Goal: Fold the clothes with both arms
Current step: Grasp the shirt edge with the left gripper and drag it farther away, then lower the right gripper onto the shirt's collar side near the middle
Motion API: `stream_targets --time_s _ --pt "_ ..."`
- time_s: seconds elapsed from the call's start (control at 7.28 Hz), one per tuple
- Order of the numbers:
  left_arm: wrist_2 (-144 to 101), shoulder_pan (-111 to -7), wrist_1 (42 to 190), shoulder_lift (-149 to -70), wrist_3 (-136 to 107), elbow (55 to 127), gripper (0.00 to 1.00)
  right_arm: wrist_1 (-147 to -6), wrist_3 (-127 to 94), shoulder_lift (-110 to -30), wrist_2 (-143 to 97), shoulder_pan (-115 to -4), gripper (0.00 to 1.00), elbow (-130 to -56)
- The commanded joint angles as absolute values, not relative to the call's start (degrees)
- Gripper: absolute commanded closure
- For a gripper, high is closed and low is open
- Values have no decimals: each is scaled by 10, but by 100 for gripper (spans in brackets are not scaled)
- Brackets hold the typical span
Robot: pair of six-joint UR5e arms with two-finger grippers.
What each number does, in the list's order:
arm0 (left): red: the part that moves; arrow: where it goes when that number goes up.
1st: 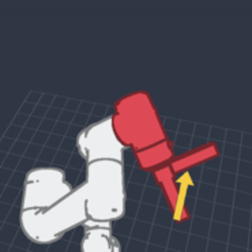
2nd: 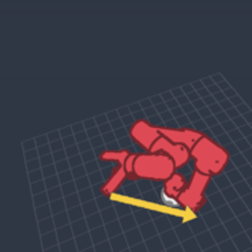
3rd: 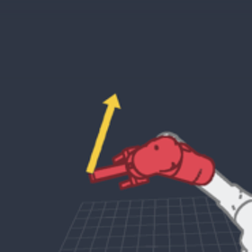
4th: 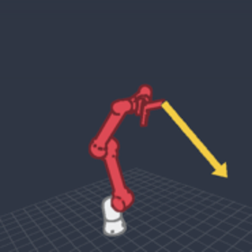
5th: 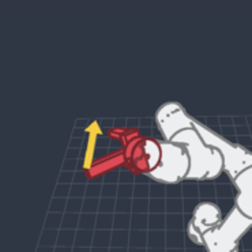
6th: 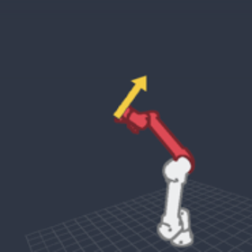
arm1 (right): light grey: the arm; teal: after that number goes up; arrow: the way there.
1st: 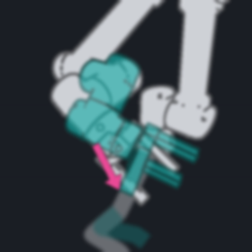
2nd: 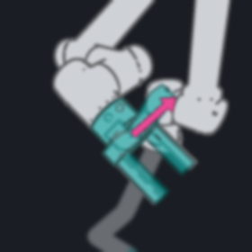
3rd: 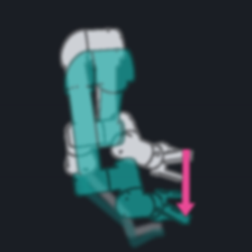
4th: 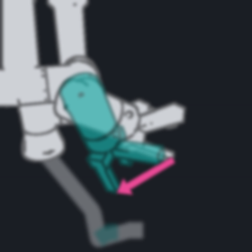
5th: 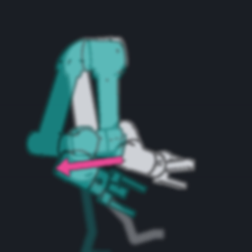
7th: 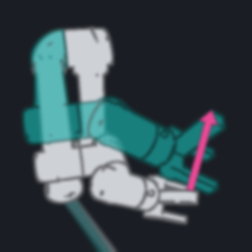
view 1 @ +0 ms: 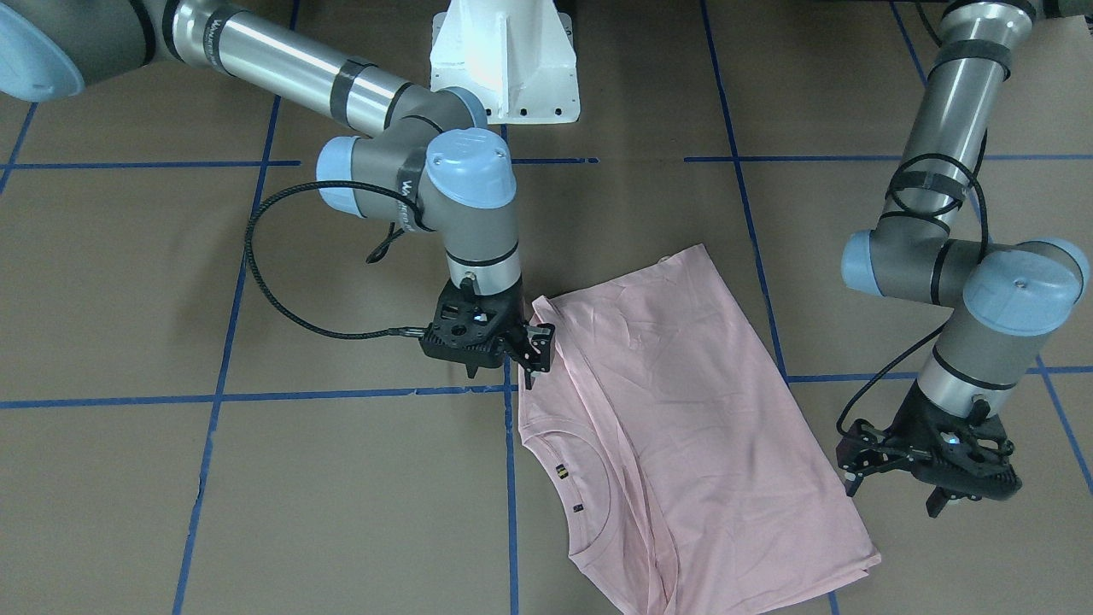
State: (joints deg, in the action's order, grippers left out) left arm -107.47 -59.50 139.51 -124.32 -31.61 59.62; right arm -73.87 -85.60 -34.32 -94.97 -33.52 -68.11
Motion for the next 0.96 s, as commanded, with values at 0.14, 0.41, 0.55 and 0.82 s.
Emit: stream_targets --time_s 0.14,0.41,0.55,0.82 --pt "-1075 -595 1397 -1243 -320 598 0 -794 -849 -287 -947 -302 22 -613" --pt "-1074 -594 1397 -1243 -320 598 0 -805 -842 -293 -947 -294 27 -613" --pt "-1074 -594 1397 -1243 -321 598 0 -806 -842 -294 -947 -290 31 -613" --pt "-1074 -593 1397 -1243 -321 598 0 -806 -844 -294 -947 -287 39 -613"
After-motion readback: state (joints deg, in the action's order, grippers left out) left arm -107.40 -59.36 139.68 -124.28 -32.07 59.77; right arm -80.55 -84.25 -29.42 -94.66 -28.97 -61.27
